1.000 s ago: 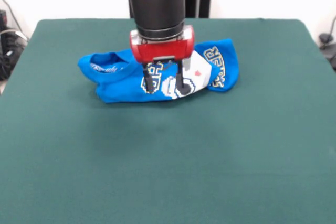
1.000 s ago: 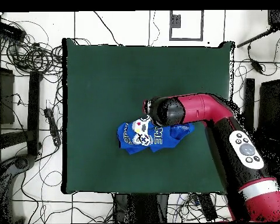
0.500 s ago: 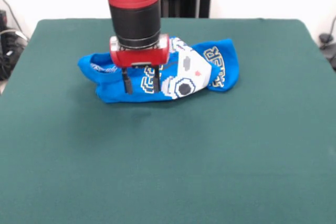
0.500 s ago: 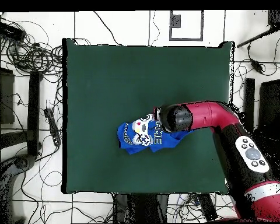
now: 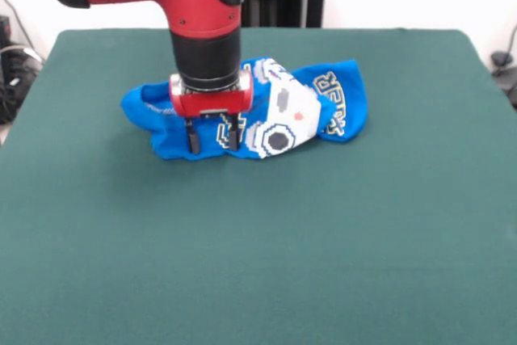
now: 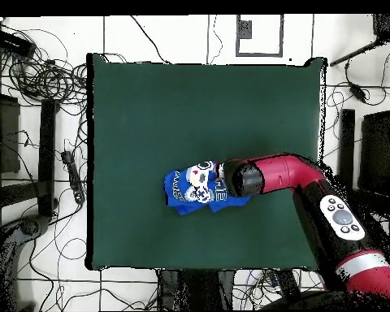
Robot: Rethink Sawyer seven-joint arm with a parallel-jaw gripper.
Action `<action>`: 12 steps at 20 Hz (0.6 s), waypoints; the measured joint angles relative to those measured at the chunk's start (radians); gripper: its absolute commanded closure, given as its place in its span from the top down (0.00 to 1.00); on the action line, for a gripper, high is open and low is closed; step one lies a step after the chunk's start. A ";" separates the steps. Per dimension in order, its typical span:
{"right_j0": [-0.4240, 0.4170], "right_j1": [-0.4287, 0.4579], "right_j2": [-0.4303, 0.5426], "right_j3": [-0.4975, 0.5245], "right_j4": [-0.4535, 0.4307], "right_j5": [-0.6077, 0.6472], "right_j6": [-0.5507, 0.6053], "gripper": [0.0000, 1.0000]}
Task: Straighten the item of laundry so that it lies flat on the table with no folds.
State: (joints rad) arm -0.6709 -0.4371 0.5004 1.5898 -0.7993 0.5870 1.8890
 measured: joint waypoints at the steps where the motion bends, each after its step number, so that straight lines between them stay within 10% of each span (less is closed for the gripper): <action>1: 0.002 -0.004 -0.004 0.005 -0.002 -0.016 0.000 1.00; 12: 0.032 -0.044 -0.099 0.101 -0.002 -0.179 0.000 1.00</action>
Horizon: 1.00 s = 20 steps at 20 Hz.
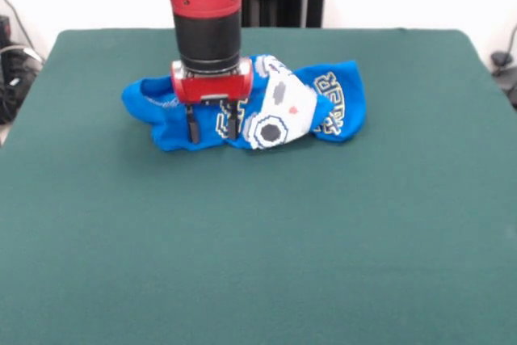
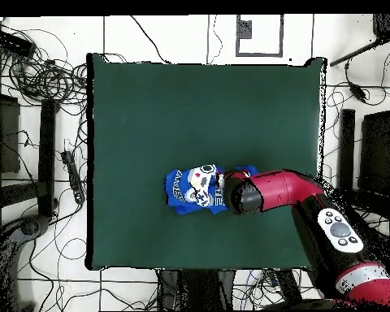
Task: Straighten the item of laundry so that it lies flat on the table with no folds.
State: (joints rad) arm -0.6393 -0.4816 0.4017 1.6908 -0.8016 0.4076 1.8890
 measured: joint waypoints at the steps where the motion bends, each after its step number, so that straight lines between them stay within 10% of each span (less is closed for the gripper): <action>1: 0.001 -0.003 -0.006 0.009 0.000 0.000 0.000 1.00; 20: -0.015 -0.058 -0.096 0.172 0.000 0.000 0.000 1.00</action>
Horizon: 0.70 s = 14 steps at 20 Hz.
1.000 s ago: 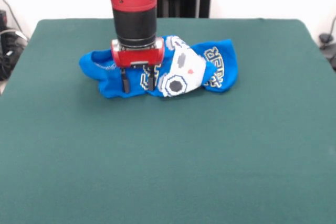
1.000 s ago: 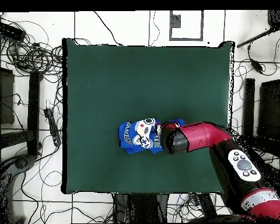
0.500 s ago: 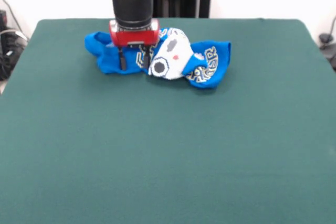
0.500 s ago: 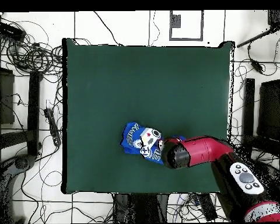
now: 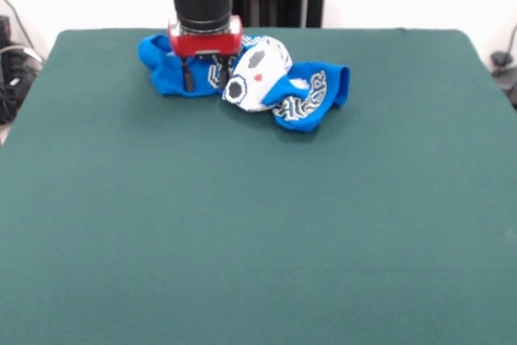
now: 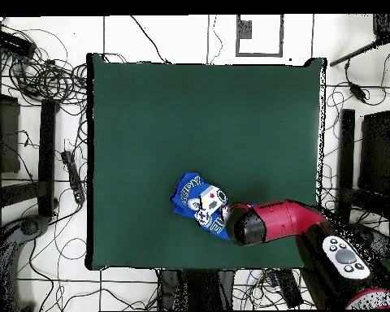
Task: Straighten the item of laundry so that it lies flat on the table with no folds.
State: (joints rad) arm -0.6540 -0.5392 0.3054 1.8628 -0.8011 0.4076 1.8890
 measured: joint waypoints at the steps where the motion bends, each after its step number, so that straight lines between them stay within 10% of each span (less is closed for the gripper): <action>1: -0.001 -0.003 0.000 0.005 0.000 0.000 0.000 1.00; 14: -0.002 -0.112 -0.006 0.154 0.009 0.000 0.000 1.00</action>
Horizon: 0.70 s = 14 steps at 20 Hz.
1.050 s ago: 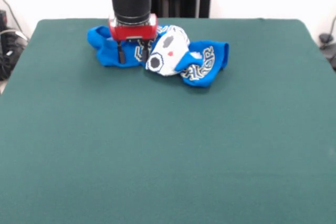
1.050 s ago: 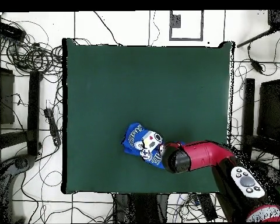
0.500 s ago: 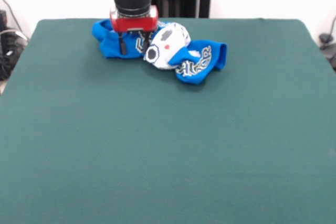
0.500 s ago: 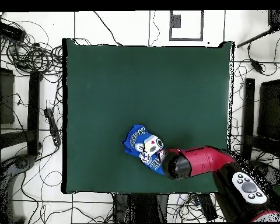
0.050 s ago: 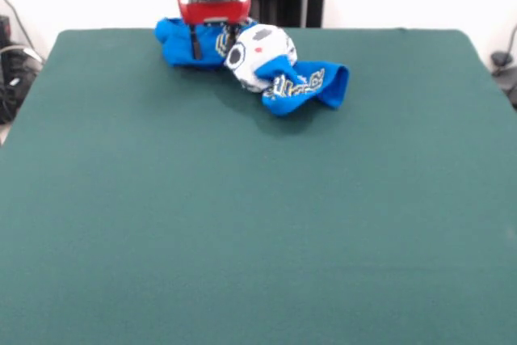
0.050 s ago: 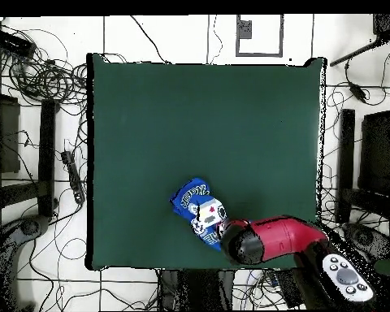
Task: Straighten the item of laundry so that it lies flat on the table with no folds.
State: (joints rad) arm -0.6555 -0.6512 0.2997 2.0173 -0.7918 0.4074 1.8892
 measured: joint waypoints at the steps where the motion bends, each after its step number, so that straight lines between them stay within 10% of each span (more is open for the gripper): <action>1: 0.002 -0.011 -0.001 0.013 0.004 0.000 0.000 1.00; 14: 0.069 -0.166 -0.022 0.194 0.090 0.000 0.000 1.00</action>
State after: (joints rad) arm -0.5864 -0.8177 0.2777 2.2113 -0.7013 0.4074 1.8892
